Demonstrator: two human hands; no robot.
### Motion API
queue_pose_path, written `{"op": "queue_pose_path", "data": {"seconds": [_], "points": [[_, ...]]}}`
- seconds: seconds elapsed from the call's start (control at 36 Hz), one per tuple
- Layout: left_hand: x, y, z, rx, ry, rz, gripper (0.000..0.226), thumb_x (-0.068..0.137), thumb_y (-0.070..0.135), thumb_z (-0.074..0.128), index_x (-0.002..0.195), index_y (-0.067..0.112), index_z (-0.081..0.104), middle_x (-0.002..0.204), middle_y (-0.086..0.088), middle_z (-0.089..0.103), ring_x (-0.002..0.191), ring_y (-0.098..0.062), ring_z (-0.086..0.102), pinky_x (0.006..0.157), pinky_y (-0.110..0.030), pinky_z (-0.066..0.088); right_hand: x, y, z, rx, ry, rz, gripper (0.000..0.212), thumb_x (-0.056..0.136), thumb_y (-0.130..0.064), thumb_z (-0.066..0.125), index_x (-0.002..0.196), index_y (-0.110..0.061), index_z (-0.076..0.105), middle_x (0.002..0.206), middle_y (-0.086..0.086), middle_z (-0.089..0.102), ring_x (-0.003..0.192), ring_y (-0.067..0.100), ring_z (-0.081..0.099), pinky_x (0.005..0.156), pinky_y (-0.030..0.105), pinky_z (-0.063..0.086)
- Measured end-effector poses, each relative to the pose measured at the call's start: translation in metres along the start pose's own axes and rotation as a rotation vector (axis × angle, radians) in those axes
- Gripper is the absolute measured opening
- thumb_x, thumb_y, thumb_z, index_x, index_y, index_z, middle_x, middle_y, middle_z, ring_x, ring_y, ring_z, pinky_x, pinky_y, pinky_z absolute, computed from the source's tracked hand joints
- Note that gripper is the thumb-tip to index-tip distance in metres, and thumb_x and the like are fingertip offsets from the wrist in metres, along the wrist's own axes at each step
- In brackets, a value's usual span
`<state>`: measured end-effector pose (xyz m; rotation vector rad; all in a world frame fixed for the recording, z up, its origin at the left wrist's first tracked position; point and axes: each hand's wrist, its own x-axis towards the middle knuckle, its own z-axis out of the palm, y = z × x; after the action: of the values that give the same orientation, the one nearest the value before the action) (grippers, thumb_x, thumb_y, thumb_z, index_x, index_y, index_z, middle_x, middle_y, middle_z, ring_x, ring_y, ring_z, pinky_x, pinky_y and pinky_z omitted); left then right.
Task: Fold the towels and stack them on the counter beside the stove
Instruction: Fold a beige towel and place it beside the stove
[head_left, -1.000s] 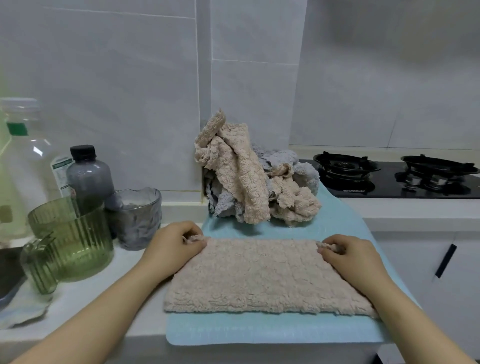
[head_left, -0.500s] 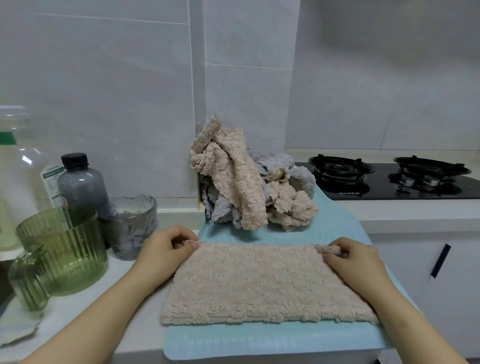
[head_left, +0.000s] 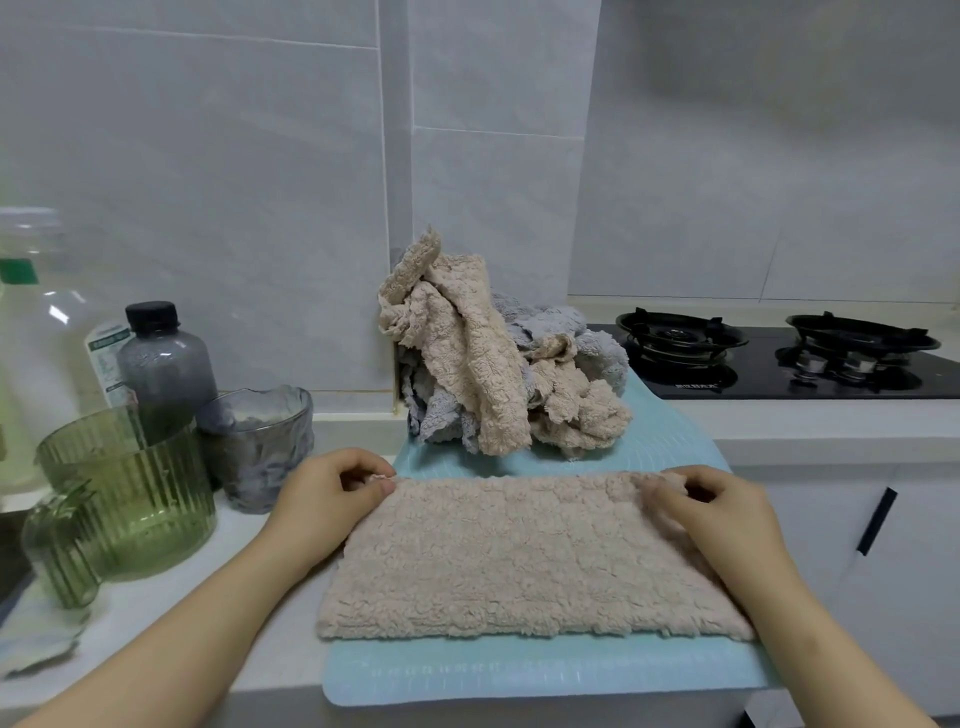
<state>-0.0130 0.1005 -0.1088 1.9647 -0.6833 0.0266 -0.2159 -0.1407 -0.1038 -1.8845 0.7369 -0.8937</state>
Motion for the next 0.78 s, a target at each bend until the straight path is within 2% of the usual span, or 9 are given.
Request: {"op": "queue_pose_path", "data": {"seconds": [0.08,0.19,0.31,0.42,0.5,0.64,0.78], "points": [[0.0,0.003,-0.001,-0.031,0.012,-0.003,0.017,0.076,0.005,0.074,0.069,0.019,0.067,0.066,0.0,0.059,0.06,-0.012,0.048,0.052,-0.008,0.038,0.001,-0.001,0.0,0.076,0.003,0.039,0.015,0.082,-0.025,0.069,0.072,-0.015,0.072,0.05,-0.004,0.054,0.028,0.004,0.031,0.032,0.015,0.027],[-0.001,0.005,0.0,-0.091,0.017,-0.026,0.019,0.075,0.001,0.075,0.068,0.016,0.066,0.064,-0.001,0.055,0.057,-0.012,0.045,0.048,-0.005,0.037,0.009,0.001,-0.002,0.069,0.017,0.102,0.011,0.08,-0.018,0.071,0.071,-0.012,0.073,0.042,-0.008,0.054,0.034,0.006,0.041,0.04,0.021,0.034],[-0.002,0.005,0.0,-0.141,0.03,-0.048,0.018,0.076,0.0,0.073,0.069,0.015,0.066,0.066,-0.001,0.057,0.057,-0.012,0.045,0.048,-0.004,0.038,0.02,-0.001,0.0,0.089,-0.007,0.134,0.015,0.079,-0.018,0.072,0.068,-0.008,0.07,0.048,0.003,0.053,0.036,0.015,0.037,0.038,0.02,0.031],[-0.001,0.005,-0.001,-0.149,0.051,-0.069,0.016,0.079,0.004,0.071,0.072,0.018,0.066,0.073,-0.001,0.062,0.065,-0.011,0.052,0.06,-0.015,0.042,0.035,-0.003,0.007,0.033,0.038,0.097,0.028,0.084,-0.025,0.068,0.065,-0.006,0.062,0.042,-0.002,0.042,0.04,0.019,0.035,0.042,0.021,0.031],[0.0,0.005,0.0,-0.151,0.058,-0.069,0.018,0.083,0.004,0.066,0.073,0.019,0.066,0.075,-0.001,0.065,0.068,-0.01,0.054,0.061,-0.017,0.041,0.043,0.004,0.012,-0.087,0.084,0.02,0.03,0.086,-0.025,0.065,0.062,-0.009,0.059,0.038,-0.007,0.045,0.044,0.017,0.04,0.051,0.025,0.033],[0.005,0.002,0.004,-0.039,0.104,-0.065,0.018,0.083,0.008,0.068,0.073,0.022,0.065,0.074,0.001,0.064,0.066,-0.01,0.053,0.061,-0.016,0.041,0.046,0.01,0.02,-0.187,0.079,-0.054,0.024,0.088,-0.02,0.063,0.066,-0.014,0.056,0.055,-0.001,0.054,0.05,0.015,0.045,0.05,0.026,0.031],[0.009,0.001,0.007,0.054,0.128,-0.038,0.022,0.081,0.009,0.069,0.07,0.026,0.062,0.07,0.006,0.063,0.063,-0.007,0.053,0.059,-0.012,0.038,0.042,0.007,0.023,-0.193,0.106,-0.122,0.006,0.089,-0.018,0.061,0.084,-0.015,0.058,0.066,0.003,0.059,0.058,0.016,0.051,0.053,0.025,0.035]]}}
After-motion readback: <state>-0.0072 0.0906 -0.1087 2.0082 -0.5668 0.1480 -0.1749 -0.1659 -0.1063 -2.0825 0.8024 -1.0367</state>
